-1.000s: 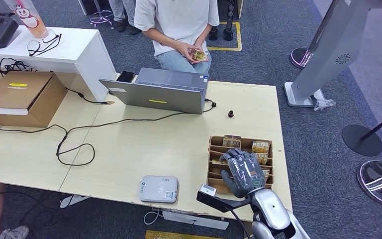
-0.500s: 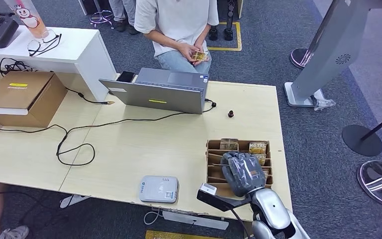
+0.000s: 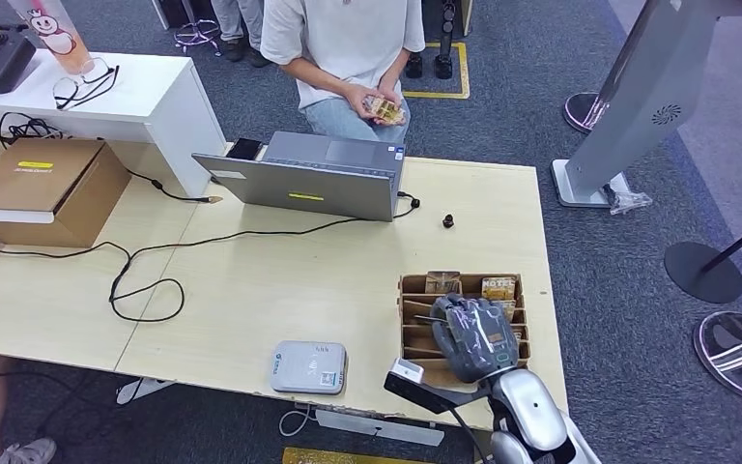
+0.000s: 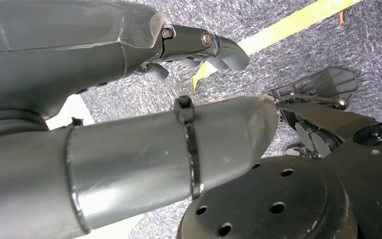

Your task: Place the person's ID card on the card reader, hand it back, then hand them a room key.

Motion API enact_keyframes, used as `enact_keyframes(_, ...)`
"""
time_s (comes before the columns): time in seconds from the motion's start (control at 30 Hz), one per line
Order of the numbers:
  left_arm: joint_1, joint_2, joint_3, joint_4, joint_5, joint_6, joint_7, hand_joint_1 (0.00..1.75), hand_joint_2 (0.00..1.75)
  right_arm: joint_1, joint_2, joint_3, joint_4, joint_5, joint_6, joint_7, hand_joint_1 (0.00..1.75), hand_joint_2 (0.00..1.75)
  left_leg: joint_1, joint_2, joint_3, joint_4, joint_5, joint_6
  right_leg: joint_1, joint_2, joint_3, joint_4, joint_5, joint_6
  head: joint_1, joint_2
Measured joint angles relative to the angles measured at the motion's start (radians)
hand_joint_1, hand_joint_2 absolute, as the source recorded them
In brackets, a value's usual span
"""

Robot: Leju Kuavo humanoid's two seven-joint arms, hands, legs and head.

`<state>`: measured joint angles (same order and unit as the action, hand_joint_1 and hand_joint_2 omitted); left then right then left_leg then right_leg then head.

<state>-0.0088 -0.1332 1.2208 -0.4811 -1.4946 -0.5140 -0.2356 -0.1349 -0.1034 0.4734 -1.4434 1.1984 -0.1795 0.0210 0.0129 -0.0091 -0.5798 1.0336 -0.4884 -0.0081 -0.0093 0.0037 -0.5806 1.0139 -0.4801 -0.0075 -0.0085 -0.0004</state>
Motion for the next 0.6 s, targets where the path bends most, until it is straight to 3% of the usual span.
enact_keyframes(0.23, 0.0, 0.0, -0.005, 0.0, 0.0, 0.0, -0.006, 0.0, 0.0, 0.011, 0.0, -0.012, -0.041, -0.016, -0.08, -0.036, 1.75, 1.75, 0.0, 0.0, 0.0, 0.0, 0.0, 0.0, 0.0, 0.0, 0.0, 0.0, 0.0, 0.0, 0.0, 0.0)
enact_keyframes(0.6, 0.0, -0.004, -0.007, 0.0, 0.002, -0.01, -0.006, 0.0, 0.0, 0.01, 0.001, -0.039, -0.115, -0.036, -0.123, -0.076, 1.75, 1.75, 0.0, 0.0, 0.0, 0.0, 0.0, 0.0, 0.0, 0.0, 0.0, 0.0, 0.0, 0.0, 0.0, 0.0)
